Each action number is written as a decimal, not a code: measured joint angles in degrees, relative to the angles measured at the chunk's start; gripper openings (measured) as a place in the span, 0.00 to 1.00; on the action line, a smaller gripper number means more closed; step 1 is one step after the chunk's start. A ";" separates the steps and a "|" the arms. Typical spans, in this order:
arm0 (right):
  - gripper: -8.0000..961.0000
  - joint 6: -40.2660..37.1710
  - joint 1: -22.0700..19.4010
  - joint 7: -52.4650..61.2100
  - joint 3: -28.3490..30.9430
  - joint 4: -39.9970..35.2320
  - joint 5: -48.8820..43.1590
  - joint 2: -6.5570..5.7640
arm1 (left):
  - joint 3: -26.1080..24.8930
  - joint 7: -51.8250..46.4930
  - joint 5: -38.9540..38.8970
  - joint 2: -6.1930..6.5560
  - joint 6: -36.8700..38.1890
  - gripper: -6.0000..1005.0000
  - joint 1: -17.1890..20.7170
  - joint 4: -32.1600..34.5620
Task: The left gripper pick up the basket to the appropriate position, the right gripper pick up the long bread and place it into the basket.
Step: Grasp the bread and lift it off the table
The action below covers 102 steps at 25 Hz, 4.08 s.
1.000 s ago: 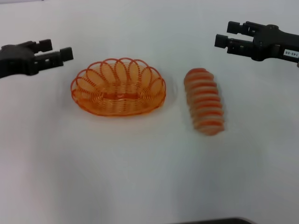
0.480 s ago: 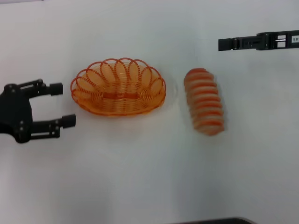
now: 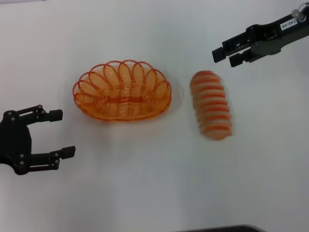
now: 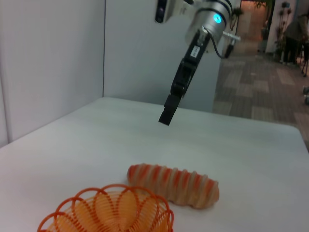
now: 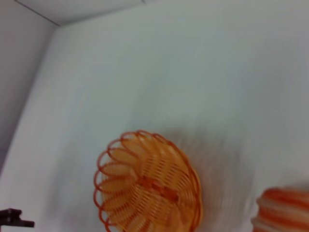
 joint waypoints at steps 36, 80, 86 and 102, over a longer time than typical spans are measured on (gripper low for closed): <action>0.97 5.19 15.27 24.44 -12.90 9.81 -23.56 4.06 | -0.92 12.76 4.66 -1.07 0.24 0.83 1.94 -0.59; 0.95 10.40 15.43 24.28 -14.42 14.90 -25.80 7.10 | -1.04 12.52 4.25 -1.19 -0.61 0.82 1.05 -2.60; 0.95 11.52 15.39 24.22 -14.44 15.54 -25.80 7.16 | -1.05 12.66 4.25 -1.19 -0.72 0.83 1.00 -3.20; 0.84 14.36 14.74 23.00 -16.96 16.05 -25.76 7.50 | -1.22 12.77 4.32 -1.19 -2.08 0.83 1.04 -3.89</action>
